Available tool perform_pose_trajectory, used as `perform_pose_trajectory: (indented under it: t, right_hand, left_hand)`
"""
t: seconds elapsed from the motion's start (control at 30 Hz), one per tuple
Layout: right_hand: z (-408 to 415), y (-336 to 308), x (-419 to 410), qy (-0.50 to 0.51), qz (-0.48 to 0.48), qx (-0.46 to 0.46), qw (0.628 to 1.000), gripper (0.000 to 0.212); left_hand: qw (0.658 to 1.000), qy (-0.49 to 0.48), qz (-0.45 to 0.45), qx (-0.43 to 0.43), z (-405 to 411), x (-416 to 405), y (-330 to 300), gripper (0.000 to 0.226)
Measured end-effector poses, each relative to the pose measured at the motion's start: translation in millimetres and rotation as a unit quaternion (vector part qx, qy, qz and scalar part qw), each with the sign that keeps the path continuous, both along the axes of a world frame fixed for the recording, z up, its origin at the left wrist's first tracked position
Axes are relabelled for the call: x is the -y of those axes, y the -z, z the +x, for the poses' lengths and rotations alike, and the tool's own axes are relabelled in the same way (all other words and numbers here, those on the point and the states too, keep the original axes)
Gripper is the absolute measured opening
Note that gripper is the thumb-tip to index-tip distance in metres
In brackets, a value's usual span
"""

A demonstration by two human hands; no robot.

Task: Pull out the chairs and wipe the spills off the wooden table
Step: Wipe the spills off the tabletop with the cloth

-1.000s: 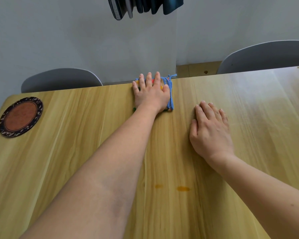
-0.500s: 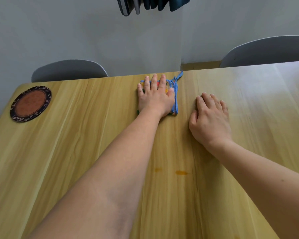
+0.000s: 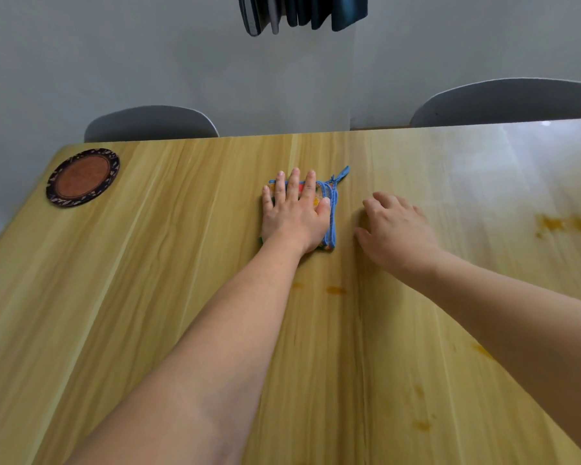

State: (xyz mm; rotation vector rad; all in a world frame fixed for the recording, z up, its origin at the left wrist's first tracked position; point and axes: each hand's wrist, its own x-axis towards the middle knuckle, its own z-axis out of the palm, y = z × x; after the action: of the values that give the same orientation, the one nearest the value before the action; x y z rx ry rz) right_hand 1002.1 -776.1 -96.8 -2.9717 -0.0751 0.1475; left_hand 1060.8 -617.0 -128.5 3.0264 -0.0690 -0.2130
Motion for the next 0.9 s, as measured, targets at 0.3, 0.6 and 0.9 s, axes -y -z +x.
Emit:
perform_pose_trajectory:
  t: [0.3,0.6,0.9]
  right_hand:
    - [-30,-14,3,0.004,0.013,-0.106,0.994,0.045]
    - [-27,-14,1,0.01,0.011,-0.159,0.987,0.059]
    - [-34,-8,7,-0.013,0.026,-0.159,0.987,0.062]
  left_hand:
    - [1.0,-0.004,-0.001,-0.011,-52,-8,-1,0.064]
    - [1.0,-0.003,0.008,-0.023,-115,-24,-1,0.064]
    - [1.0,-0.009,0.013,-0.021,-117,-23,-2,0.064]
